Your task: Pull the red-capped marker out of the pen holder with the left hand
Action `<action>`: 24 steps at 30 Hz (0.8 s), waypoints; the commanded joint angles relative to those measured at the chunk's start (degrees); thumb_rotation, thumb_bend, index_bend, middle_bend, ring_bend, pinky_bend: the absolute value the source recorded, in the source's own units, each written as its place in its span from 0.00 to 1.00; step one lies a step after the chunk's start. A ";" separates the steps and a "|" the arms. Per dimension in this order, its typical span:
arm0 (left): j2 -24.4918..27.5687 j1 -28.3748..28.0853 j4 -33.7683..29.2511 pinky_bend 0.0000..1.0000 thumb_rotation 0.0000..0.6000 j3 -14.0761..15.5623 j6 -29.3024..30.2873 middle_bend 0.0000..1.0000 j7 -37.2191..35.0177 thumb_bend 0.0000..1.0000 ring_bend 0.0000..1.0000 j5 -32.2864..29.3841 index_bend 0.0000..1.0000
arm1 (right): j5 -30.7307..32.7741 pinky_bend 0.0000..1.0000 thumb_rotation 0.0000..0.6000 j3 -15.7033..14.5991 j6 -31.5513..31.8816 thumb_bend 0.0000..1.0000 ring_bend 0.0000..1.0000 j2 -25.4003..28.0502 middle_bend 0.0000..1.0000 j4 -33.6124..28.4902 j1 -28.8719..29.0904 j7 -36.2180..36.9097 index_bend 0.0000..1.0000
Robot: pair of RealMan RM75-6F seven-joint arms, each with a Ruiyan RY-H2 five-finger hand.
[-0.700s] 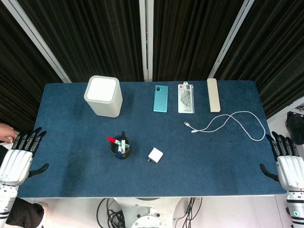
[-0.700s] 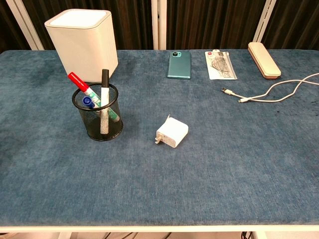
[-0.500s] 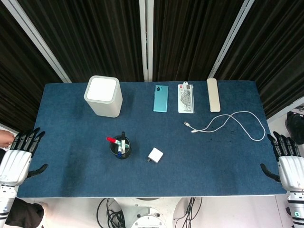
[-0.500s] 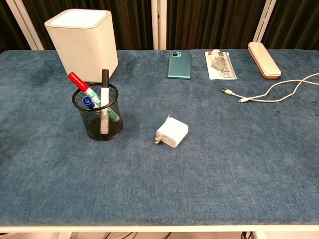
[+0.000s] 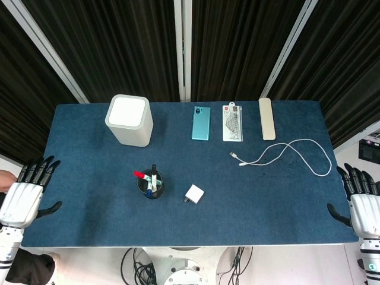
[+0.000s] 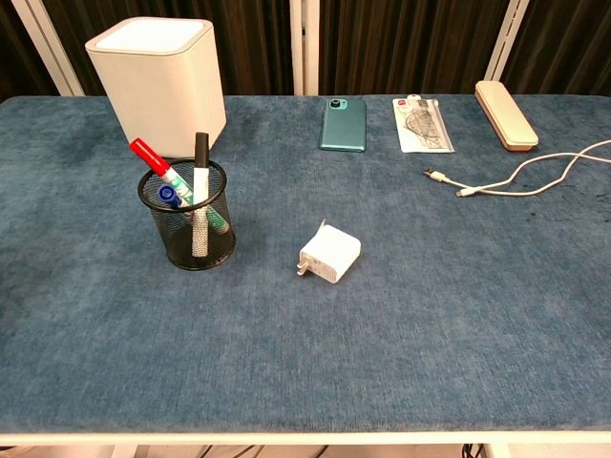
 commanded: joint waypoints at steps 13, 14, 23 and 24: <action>-0.75 -13.35 -5.88 0.26 1.00 -6.06 -15.12 0.10 2.82 0.19 0.07 -3.20 0.14 | -0.46 0.00 1.00 0.11 1.50 0.18 0.00 1.73 0.00 -1.22 -0.85 0.82 0.00; -1.17 -14.36 -5.96 0.26 1.00 -6.37 -16.43 0.10 2.82 0.19 0.08 -3.77 0.15 | -0.38 0.00 1.00 0.18 1.54 0.18 0.00 1.88 0.00 -1.31 -0.87 0.94 0.00; -7.20 -21.35 -3.58 0.39 1.00 -8.26 -24.83 0.16 2.85 0.23 0.15 -10.61 0.23 | -1.25 0.00 1.00 0.55 2.60 0.18 0.00 2.70 0.00 -2.24 -1.06 2.57 0.00; -7.70 -21.96 -3.32 0.40 1.00 -8.15 -25.74 0.16 3.01 0.24 0.16 -11.28 0.24 | -1.29 0.00 1.00 0.58 2.71 0.18 0.00 2.81 0.00 -2.32 -1.10 2.69 0.00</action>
